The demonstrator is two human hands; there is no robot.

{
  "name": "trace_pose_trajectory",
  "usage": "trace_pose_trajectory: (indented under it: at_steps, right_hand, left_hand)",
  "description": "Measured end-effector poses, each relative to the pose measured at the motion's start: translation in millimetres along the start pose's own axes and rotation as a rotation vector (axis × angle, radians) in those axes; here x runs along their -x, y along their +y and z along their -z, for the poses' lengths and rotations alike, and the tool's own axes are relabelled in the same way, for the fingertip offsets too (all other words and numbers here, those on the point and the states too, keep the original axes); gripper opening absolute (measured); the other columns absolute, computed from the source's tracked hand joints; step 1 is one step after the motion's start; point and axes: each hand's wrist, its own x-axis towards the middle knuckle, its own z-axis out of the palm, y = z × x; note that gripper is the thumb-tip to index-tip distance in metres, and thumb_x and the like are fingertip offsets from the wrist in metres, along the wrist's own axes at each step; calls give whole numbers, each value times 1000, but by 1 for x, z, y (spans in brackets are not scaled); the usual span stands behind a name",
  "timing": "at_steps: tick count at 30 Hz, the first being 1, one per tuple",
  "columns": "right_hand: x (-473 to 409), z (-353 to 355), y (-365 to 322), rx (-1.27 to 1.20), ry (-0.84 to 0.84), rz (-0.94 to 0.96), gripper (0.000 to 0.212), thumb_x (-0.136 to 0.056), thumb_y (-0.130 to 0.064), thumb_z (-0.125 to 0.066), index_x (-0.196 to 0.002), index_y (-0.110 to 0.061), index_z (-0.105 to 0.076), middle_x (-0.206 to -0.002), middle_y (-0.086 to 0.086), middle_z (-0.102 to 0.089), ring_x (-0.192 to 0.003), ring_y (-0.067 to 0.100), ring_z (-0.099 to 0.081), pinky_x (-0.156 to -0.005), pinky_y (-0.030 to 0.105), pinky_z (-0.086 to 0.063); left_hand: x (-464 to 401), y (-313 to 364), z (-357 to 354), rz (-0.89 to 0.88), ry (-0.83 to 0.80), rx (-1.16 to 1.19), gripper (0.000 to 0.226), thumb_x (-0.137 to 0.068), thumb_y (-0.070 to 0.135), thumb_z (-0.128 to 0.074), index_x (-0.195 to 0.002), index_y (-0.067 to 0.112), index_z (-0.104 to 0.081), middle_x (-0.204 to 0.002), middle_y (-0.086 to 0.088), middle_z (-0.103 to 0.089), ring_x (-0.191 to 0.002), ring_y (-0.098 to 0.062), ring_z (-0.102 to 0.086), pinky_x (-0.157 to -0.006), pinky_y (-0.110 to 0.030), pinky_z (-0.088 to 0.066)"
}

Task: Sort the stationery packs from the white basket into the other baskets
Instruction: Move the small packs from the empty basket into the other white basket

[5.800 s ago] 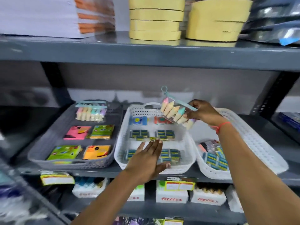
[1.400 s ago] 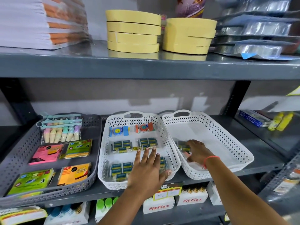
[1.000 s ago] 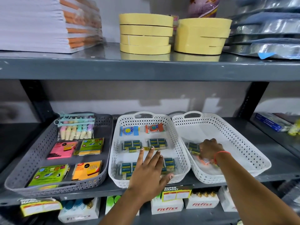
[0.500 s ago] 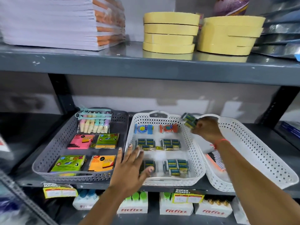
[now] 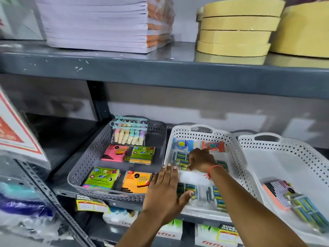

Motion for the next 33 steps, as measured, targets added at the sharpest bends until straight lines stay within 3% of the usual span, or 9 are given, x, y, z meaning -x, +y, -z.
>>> trace_pose_trajectory:
  at_steps: [5, 7, 10, 14, 17, 20, 24, 28, 33]
  right_hand:
    - [-1, 1, 9, -53, -25, 8, 34, -71, -25, -75, -57, -24, -45, -110, 10, -63, -112, 32, -48, -96, 44, -43]
    - [4, 4, 17, -153, 16, 26, 35, -71, -19, -74, -57, -28, -43, -111, 10, -62, -113, 28, -49, -103, 38, -35]
    - [14, 12, 32, -304, 138, 11, 28, -70, -10, -73, -64, -24, -50, -112, 10, -61, -116, 25, -49, -99, 31, -33]
    - [37, 27, 65, -395, 374, -119, 14, -72, -3, -66, -85, -7, -69, -115, 11, -63, -119, 26, -53, -100, 27, -36]
    - [61, 36, 92, -370, 462, -226, 13, -77, -7, -60, -85, -10, -68, -110, 17, -63, -111, 32, -55, -96, 30, -38]
    - [91, 35, 123, -255, 518, -374, 18, -84, -10, -54, -96, -3, -66, -109, 20, -63, -109, 34, -55, -93, 34, -40]
    - [121, 23, 167, -194, 283, -676, 38, -80, -23, -51, -113, -5, -56, -119, 16, -58, -113, 36, -52, -93, 40, -44]
    - [146, 17, 185, -240, 140, -818, 61, -67, -27, -61, -123, -9, -43, -127, 16, -45, -119, 39, -43, -98, 45, -40]
    - [155, 11, 189, -326, 88, -930, 79, -70, -10, -66, -135, -19, -24, -134, 18, -38, -123, 41, -43, -99, 57, -44]
  left_hand:
    - [-1, 1, 3, -14, -43, -47, 124, -46, 77, 37, -149, 15, 7, -159, -8, 9, -145, -20, 14, -115, -39, 11]
    - [-3, 5, 6, -45, -64, -86, 126, -44, 76, 38, -149, 15, 7, -159, -8, 12, -143, -19, 20, -111, -41, 22]
    - [-9, 24, 8, -122, -93, -72, 129, -43, 78, 36, -150, 15, 3, -159, -6, 12, -138, -14, 26, -107, -44, 28]
    - [-26, 69, 9, -281, -98, -5, 120, -51, 77, 22, -150, 13, -2, -159, -6, 9, -140, -13, 24, -105, -42, 28]
    - [-32, 102, 5, -431, -123, -6, 114, -55, 77, 12, -149, 14, -1, -159, -2, 11, -129, -7, 31, -102, -39, 32]
    - [-38, 133, -9, -589, -117, -20, 110, -65, 84, -5, -149, 14, -2, -159, -4, 8, -133, -16, 30, -100, -36, 35]
    - [-39, 155, -17, -692, -159, -113, 108, -67, 84, -2, -150, 15, 0, -160, -4, 7, -144, -17, 18, -103, -39, 30]
    - [-41, 155, -20, -660, -190, -96, 85, -86, 68, -26, -150, 18, 2, -159, -1, 10, -144, -15, 18, -106, -40, 25]
    - [-42, 155, -24, -690, -164, -119, 111, -57, 82, 7, -149, 20, 4, -159, 0, 12, -144, -16, 19, -104, -41, 28]
